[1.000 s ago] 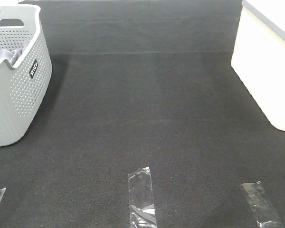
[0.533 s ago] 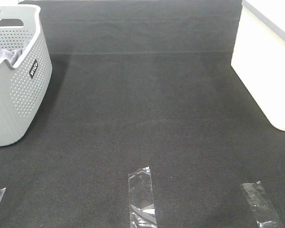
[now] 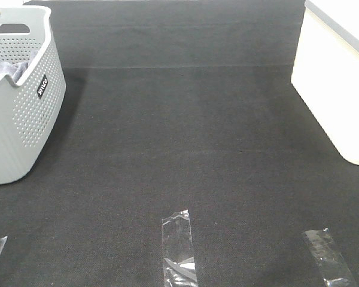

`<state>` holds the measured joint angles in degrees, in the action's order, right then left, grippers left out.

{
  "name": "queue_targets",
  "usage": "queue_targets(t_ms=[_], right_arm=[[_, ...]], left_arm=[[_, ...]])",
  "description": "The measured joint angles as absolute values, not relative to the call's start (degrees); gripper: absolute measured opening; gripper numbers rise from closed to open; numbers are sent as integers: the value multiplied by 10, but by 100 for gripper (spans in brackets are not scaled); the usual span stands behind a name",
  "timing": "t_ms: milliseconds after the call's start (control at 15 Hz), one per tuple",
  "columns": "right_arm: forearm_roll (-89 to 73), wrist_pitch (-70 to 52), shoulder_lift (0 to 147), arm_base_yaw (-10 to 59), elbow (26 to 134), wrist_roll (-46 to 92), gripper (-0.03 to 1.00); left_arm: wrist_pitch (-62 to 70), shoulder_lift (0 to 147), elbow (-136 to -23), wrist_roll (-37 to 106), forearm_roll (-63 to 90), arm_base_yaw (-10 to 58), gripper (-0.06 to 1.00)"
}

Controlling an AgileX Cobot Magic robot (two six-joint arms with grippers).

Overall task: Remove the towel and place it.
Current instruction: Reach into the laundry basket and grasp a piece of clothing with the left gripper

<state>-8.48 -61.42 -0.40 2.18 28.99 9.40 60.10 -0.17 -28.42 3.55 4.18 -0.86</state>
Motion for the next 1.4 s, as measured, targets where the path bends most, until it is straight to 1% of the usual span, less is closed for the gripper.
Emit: queue_targets(t_ms=[1000, 1133, 1400], right_arm=[[-85, -614, -4, 22, 290, 94, 71], [-85, -614, -4, 22, 290, 94, 71], [-85, -614, -4, 22, 290, 94, 71]], left_arm=[[601, -2, -285, 36, 44, -9, 62], [597, 9, -307, 43, 42, -9, 62], [485, 127, -366, 53, -12, -9, 62]])
